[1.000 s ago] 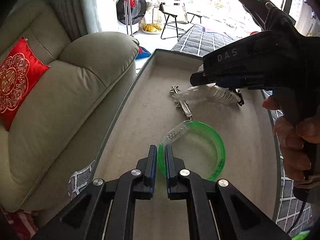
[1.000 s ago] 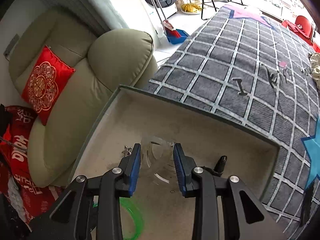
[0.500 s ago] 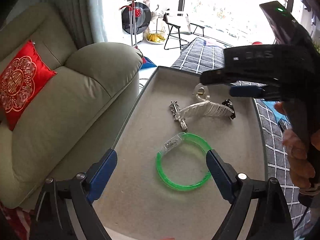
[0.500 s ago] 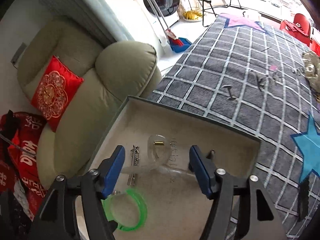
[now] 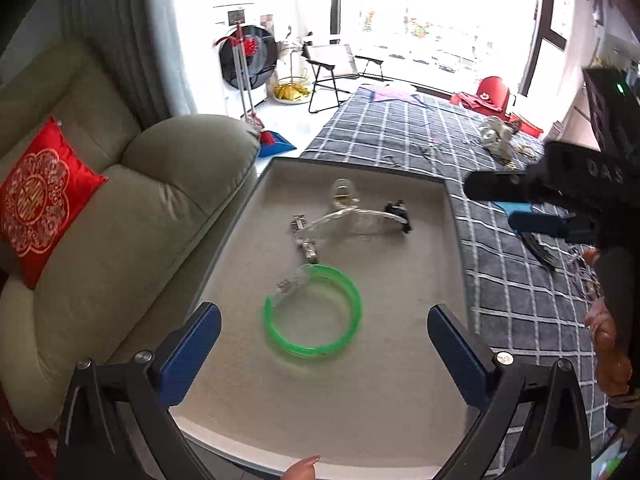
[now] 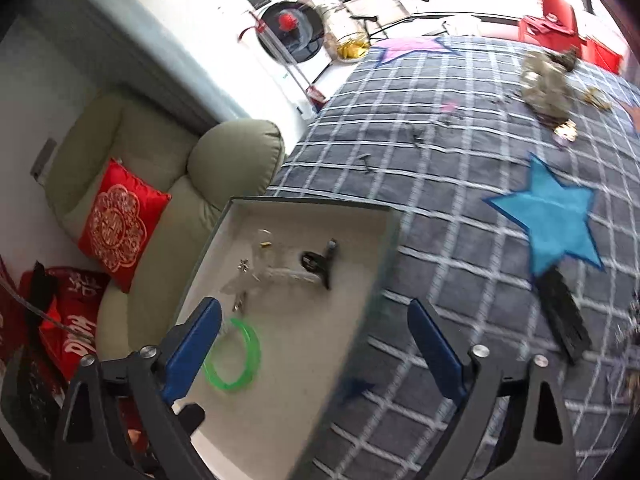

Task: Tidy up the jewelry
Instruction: 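Move both tools back over the bed toward the black snap clip and braided cord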

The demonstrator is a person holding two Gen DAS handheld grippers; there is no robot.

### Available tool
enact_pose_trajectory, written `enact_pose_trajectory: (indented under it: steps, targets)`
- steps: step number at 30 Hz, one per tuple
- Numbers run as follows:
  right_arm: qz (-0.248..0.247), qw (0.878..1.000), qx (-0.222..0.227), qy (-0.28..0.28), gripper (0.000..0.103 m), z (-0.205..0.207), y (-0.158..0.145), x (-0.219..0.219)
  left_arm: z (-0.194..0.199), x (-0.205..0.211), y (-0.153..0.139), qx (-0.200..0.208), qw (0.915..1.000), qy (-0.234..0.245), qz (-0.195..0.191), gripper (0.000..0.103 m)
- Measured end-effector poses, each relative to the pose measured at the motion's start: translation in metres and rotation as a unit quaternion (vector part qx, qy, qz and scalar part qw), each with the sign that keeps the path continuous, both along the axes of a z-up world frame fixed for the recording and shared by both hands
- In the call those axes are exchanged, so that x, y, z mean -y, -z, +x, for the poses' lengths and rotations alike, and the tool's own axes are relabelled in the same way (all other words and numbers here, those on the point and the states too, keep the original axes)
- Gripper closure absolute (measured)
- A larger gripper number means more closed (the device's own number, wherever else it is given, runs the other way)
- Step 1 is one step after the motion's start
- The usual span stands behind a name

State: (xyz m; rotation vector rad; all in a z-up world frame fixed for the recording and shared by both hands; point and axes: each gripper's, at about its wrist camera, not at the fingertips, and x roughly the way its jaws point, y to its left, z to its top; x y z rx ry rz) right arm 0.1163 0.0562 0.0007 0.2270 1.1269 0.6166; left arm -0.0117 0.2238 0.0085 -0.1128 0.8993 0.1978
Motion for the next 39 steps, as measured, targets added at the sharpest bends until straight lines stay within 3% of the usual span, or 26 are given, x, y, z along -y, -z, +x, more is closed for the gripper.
enact_pose_trajectory:
  steps: [2,4,14,28,32,36,39]
  targets:
    - [0.009,1.0,-0.004,0.009,0.007,-0.005,0.0,0.016,0.001,0.008,-0.004,-0.003,1.0,0.008,-0.004,0.0]
    - [0.019,1.0,-0.005,0.021,0.0,-0.011,0.001,0.036,0.001,0.016,-0.006,-0.006,0.9998,0.017,-0.009,0.0]
    - [0.04,0.996,0.022,0.081,0.0,-0.045,-0.001,0.136,0.016,0.08,-0.008,-0.033,0.9974,0.06,-0.024,0.0]
    - [-0.052,0.981,0.006,0.184,0.0,-0.062,0.013,0.284,0.061,0.176,0.011,-0.067,0.9887,0.122,-0.056,0.0]
    - [-0.082,0.979,0.007,0.187,0.0,-0.062,0.019,0.301,0.081,0.19,0.026,-0.081,0.9872,0.122,-0.064,0.0]
    - [-0.104,0.98,0.013,0.17,0.0,-0.062,0.027,0.295,0.099,0.203,0.038,-0.089,0.9863,0.123,-0.065,0.0]
    - [-0.135,0.98,0.027,0.141,0.0,-0.06,0.033,0.281,0.108,0.212,0.042,-0.087,0.9861,0.131,-0.054,0.006]
